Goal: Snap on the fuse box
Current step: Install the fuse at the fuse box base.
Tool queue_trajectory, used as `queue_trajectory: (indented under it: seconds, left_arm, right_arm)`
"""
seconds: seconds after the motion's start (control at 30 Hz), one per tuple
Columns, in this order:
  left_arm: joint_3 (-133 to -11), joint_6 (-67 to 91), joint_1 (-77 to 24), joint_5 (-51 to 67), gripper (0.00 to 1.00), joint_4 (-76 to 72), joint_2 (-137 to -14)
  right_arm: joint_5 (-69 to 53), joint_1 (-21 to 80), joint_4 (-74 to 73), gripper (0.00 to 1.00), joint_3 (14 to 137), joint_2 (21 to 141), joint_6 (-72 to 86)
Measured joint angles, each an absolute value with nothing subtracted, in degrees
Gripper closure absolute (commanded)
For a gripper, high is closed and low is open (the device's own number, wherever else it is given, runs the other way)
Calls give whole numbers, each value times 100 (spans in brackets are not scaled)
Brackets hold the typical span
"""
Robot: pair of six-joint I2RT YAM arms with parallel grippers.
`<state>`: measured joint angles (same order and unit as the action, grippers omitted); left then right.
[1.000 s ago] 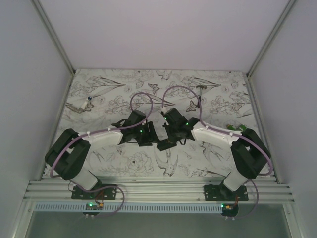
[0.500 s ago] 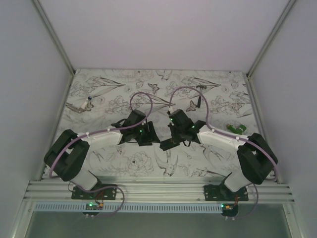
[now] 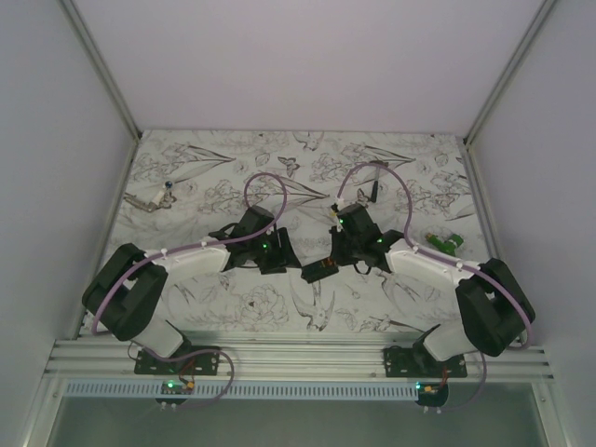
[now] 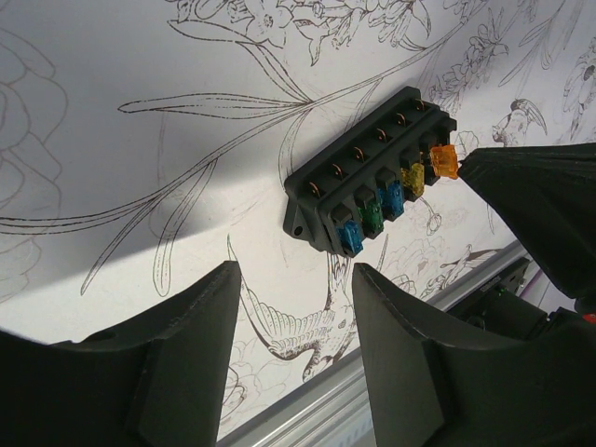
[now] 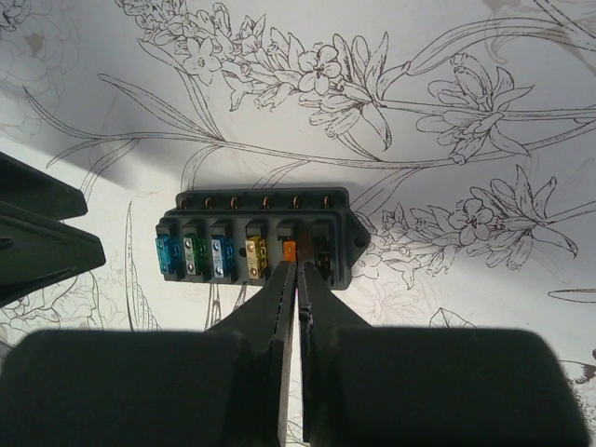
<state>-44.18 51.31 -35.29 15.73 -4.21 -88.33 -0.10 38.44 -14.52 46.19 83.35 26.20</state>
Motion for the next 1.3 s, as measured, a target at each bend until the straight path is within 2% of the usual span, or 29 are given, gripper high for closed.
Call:
queue_trajectory:
  seconds: [0.2, 0.53, 0.8, 1.0, 1.17, 1.3]
  left_arm:
    - [-4418, 5111, -3529, 1573, 45, -421, -8833]
    - [-4418, 5089, -3529, 1575, 45, -421, -8833]
    - [-4418, 5065, -3529, 1577, 45, -419, -8833]
    - [-4418, 5048, -3529, 1581, 45, -416, -8833]
    - [-4418, 5050, -3531, 1597, 45, -416, -8833]
    - [-4418, 5050, -3531, 1594, 45, -414, -8833]
  right_arm:
    - [-99, 3844, -1424, 73, 4619, 8335, 2591]
    - [-209, 3844, -1441, 71, 4772, 8541, 2512]
    - [-207, 3844, -1509, 80, 4890, 8674, 2460]
    - [-207, 3844, -1588, 83, 4890, 8685, 2456]
    - [-213, 3844, -1603, 97, 4890, 8746, 2436]
    - [-202, 3868, -1597, 100, 4890, 8737, 2416]
